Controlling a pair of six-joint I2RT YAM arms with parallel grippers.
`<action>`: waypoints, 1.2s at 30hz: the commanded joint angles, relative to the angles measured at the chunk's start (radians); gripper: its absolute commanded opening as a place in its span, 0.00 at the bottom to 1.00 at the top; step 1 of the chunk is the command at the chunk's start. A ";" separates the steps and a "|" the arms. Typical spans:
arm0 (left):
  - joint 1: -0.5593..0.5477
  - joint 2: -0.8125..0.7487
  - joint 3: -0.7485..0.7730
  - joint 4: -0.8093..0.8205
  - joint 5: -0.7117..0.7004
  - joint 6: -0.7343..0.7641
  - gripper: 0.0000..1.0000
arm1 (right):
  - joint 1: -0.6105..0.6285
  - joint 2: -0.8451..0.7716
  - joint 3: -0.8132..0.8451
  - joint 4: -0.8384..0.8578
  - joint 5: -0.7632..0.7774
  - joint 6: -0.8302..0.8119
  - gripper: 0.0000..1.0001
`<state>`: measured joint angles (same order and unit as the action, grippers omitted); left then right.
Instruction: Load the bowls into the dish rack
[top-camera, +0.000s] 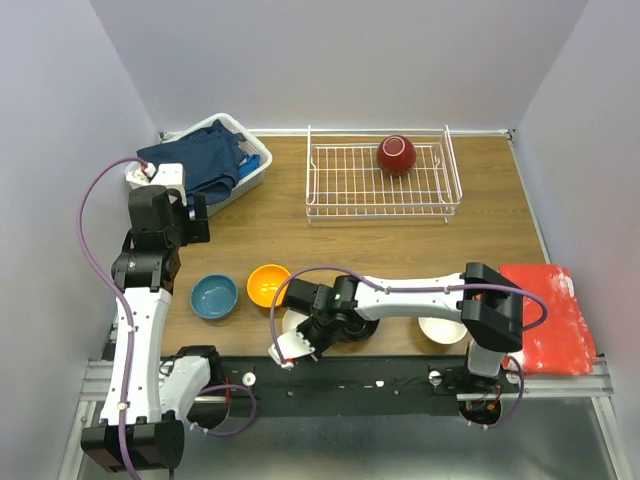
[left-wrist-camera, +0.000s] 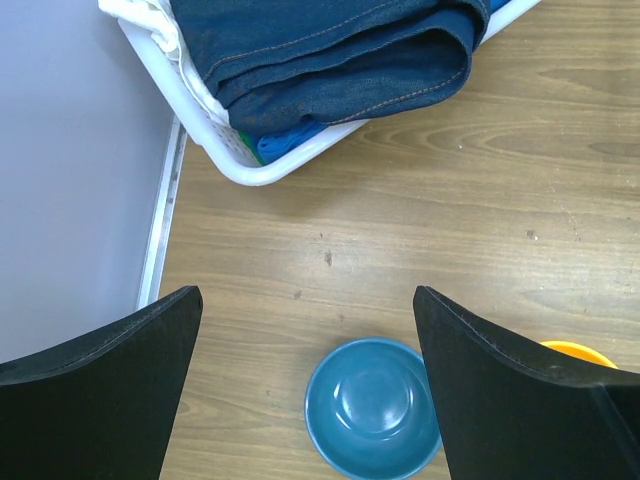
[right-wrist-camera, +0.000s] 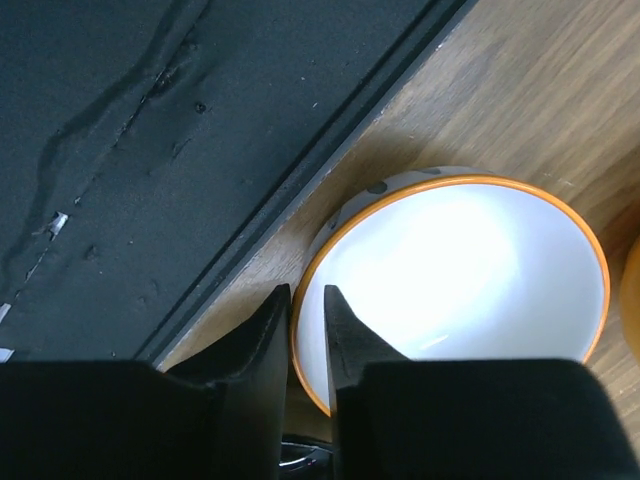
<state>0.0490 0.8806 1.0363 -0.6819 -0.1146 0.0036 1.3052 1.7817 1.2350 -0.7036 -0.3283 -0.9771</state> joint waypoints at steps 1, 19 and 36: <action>0.009 -0.020 -0.012 -0.001 0.029 0.009 0.96 | 0.005 0.018 0.029 -0.013 0.000 -0.020 0.18; 0.006 0.148 0.111 0.065 0.268 0.015 0.88 | -0.133 -0.064 0.434 -0.402 -0.027 -0.012 0.01; -0.294 0.481 0.310 0.389 0.279 0.139 0.87 | -0.771 0.061 0.710 -0.130 -0.613 0.697 0.01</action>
<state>-0.1993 1.3003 1.3025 -0.4065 0.1299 0.1246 0.6029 1.8446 1.9713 -1.0016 -0.6876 -0.5468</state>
